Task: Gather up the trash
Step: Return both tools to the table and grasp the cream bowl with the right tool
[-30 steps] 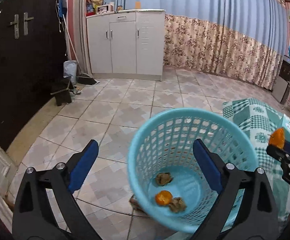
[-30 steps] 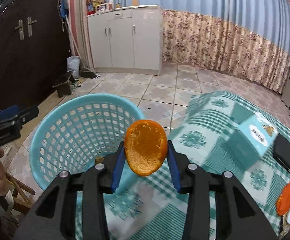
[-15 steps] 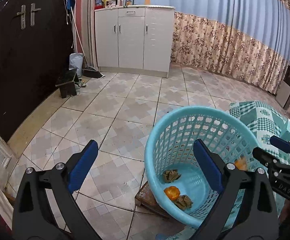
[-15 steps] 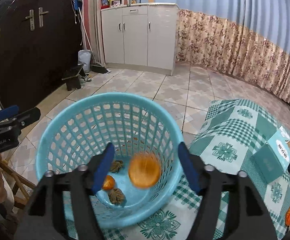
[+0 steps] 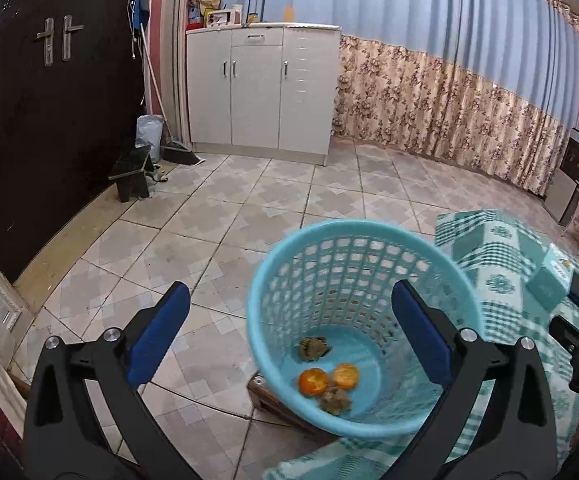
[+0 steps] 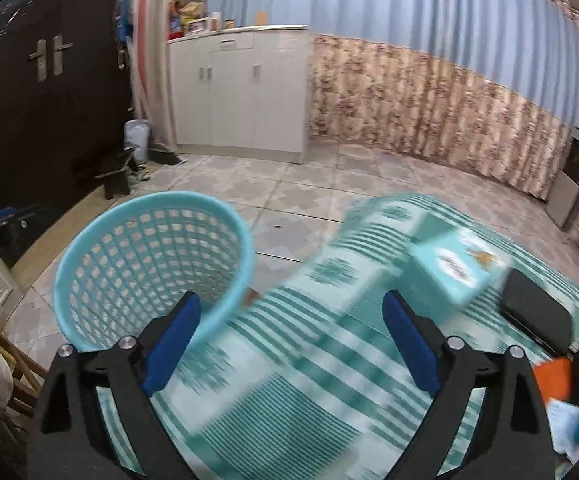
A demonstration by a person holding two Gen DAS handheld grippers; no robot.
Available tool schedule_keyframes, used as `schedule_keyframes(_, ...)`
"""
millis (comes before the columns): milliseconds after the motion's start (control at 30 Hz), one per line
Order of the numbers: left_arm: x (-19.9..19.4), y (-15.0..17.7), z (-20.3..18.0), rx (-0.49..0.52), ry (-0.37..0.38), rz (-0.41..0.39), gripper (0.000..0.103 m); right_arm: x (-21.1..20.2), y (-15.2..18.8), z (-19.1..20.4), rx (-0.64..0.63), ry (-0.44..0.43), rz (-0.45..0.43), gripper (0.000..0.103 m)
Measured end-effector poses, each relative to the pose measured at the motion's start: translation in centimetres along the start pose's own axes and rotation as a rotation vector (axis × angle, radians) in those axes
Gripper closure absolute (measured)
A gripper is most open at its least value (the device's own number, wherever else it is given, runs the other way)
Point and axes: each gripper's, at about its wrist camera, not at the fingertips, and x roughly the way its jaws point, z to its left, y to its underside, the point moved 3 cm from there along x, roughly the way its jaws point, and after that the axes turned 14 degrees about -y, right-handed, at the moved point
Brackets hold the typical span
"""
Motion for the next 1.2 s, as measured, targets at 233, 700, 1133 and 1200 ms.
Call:
schedule_keyframes(233, -3.6, 1.1, -4.7, 0.054, 0.056, -0.016, 0.005, -6.6, 3.0, -4.8, 0.024, 0.136, -0.003, 0.012)
schedule_keyframes(700, -10.2, 5.8, -14.5, 0.131, 0.220, 0.004, 0.005, -17.0, 9.9, -13.9, 0.209, 0.322, -0.009, 0.012)
schedule_keyframes(1133, -14.1, 9.5, -20.4, 0.217, 0.327, 0.015, 0.005, -22.4, 14.9, -18.4, 0.287, 0.467, -0.001, 0.012)
schedule_keyframes(1200, -14.5, 10.0, -21.1, 0.226, 0.347, 0.021, 0.005, -23.3, 15.5, -19.2, 0.300, 0.485, -0.004, 0.012)
